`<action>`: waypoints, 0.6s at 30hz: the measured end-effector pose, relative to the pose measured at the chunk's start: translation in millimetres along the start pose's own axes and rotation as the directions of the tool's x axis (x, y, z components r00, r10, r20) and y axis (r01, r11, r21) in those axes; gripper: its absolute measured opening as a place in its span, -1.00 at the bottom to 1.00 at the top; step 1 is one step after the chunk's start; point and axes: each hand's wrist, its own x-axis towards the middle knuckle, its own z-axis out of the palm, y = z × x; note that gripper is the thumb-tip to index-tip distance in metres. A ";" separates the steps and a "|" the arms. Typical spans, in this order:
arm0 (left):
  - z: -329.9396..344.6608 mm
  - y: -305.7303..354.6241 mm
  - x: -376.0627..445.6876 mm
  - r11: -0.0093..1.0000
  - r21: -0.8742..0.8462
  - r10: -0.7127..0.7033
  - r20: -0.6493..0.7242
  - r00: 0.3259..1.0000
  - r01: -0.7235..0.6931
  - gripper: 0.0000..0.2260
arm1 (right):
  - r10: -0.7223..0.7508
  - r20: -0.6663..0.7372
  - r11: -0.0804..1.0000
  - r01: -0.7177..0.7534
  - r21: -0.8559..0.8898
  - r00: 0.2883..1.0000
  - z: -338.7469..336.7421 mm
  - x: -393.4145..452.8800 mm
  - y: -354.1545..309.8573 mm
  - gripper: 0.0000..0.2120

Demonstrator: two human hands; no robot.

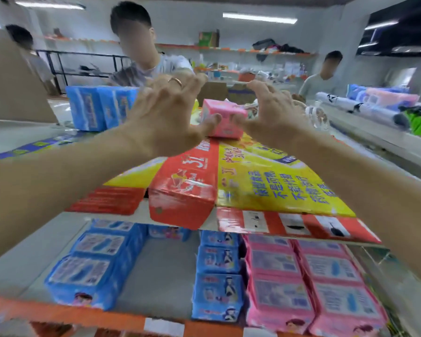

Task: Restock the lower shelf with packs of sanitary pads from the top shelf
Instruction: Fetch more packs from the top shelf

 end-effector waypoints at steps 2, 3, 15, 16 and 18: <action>13.8 -12.8 15.8 1.000 0.025 -0.001 0.046 0.999 0.000 -0.25 | 0.022 0.030 1.000 -0.022 -0.008 0.999 11.3 23.5 0.8 -0.29; 20.2 -18.7 23.3 1.000 0.018 -0.005 0.069 0.998 0.004 -0.25 | 0.051 0.049 0.999 -0.051 -0.005 0.997 17.7 35.3 0.6 -0.28; 51.0 -76.3 46.8 0.992 -0.103 -0.053 0.227 0.972 0.078 -0.29 | 0.295 0.129 0.954 -0.301 0.022 0.947 107.8 93.8 -9.7 -0.22; 51.4 -80.2 44.9 0.991 -0.106 -0.054 0.247 0.968 0.082 -0.29 | 0.304 0.107 0.950 -0.310 0.042 0.947 110.7 92.7 -9.9 -0.27; 49.8 -86.8 40.8 0.988 -0.130 -0.052 0.264 0.963 0.089 -0.27 | 0.323 0.066 0.944 -0.327 0.050 0.944 114.2 92.6 -11.4 -0.36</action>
